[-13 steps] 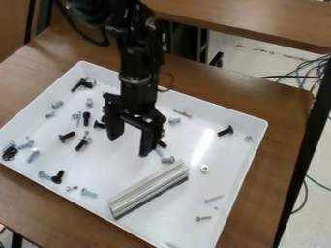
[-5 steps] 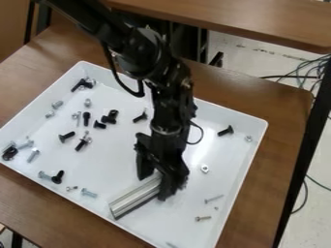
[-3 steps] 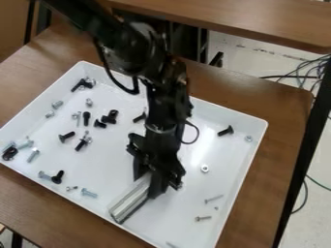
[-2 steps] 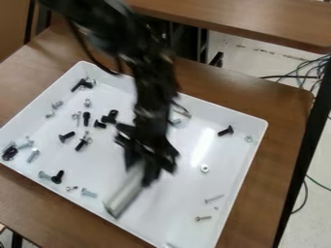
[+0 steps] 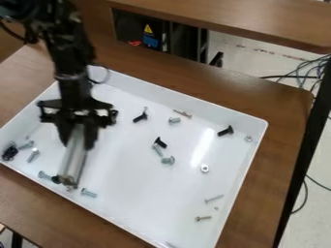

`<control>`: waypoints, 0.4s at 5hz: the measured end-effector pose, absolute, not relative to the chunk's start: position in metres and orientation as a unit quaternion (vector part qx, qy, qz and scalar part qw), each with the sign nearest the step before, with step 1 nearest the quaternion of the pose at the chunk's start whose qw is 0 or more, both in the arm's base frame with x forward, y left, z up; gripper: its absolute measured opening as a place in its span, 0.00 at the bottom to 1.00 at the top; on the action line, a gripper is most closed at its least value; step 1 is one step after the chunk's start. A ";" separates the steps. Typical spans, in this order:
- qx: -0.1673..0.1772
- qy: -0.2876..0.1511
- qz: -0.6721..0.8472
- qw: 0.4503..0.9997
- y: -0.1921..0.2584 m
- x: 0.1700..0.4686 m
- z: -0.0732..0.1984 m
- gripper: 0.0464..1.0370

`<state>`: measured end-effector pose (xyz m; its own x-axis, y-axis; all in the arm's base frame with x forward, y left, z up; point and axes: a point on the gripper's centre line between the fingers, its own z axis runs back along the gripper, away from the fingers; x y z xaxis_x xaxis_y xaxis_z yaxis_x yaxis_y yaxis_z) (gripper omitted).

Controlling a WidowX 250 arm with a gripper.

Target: Sweep into pile

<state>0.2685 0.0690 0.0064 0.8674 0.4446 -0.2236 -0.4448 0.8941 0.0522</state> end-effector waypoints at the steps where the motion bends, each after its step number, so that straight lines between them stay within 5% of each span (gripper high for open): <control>1: 0.028 0.139 0.346 0.928 0.114 0.249 -0.005 0.32; 2: 0.012 0.137 0.434 0.890 0.139 0.238 -0.022 0.32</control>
